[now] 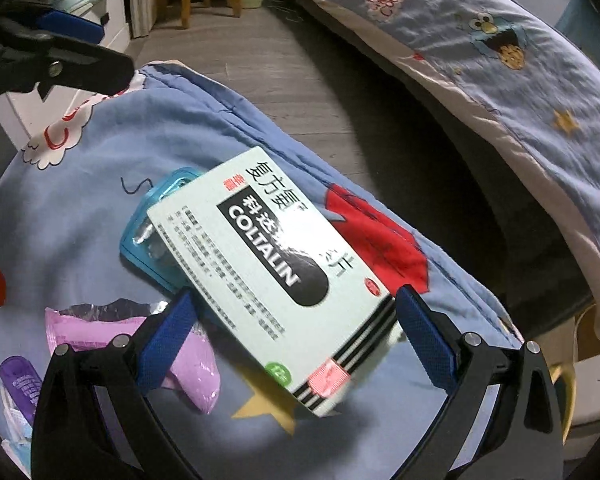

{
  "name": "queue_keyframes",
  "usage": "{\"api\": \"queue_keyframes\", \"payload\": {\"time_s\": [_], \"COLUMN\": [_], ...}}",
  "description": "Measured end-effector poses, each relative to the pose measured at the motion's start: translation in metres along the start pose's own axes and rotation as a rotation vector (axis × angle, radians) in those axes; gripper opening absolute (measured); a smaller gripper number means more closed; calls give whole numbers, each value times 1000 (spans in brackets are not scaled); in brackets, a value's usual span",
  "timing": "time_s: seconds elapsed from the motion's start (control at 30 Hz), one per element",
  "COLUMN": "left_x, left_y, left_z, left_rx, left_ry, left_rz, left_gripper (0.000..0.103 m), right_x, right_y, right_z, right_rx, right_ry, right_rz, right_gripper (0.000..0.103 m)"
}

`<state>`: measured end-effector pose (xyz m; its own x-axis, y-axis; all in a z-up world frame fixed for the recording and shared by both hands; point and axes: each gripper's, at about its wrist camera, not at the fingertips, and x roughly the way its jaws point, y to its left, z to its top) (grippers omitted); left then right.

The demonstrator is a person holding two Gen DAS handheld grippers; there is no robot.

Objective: Collect trash
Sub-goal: 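Grasp the teal blister pack with the left tool while the right tool grasps the white medicine box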

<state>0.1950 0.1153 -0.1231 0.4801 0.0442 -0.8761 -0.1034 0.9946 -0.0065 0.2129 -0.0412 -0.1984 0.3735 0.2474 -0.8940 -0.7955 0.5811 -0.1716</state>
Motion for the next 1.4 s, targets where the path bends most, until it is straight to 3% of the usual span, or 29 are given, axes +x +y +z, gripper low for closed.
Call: {"api": "queue_keyframes", "payload": {"time_s": [0.13, 0.2, 0.4, 0.6, 0.9, 1.07, 1.13, 1.2, 1.23, 1.4], "left_x": [5, 7, 12, 18, 38, 55, 61, 61, 60, 48], "left_y": [0, -2, -16, -30, -71, -77, -72, -72, -73, -84], "left_z": [2, 2, 0, -4, -18, -23, -22, -22, -22, -21], "left_rx": [-6, -1, 48, 88, 157, 114, 45, 27, 33, 62], "left_ry": [13, 17, 33, 50, 101, 161, 190, 194, 192, 176], "left_rz": [4, 2, -3, -14, -95, -108, -147, -154, -156, -172], "left_gripper": [97, 97, 97, 97, 95, 93, 76, 70, 59, 51], "right_x": [-3, -8, -33, -51, -69, -64, -62, -61, -61, -62], "right_y": [-1, -5, -30, -56, -85, -82, -80, -79, -78, -80], "right_z": [0, -1, 1, 3, -16, -25, -28, -29, -28, -29], "right_rx": [-20, -12, 81, 169, 281, 258, 246, 250, 252, 267], "right_ry": [4, 2, -45, -63, 55, 96, 110, 107, 107, 104], "right_rz": [26, 33, 66, 70, 109, 105, 99, 109, 112, 117], "right_gripper": [78, 65, 38, 19, 17, 17, 17, 17, 17, 17]}}
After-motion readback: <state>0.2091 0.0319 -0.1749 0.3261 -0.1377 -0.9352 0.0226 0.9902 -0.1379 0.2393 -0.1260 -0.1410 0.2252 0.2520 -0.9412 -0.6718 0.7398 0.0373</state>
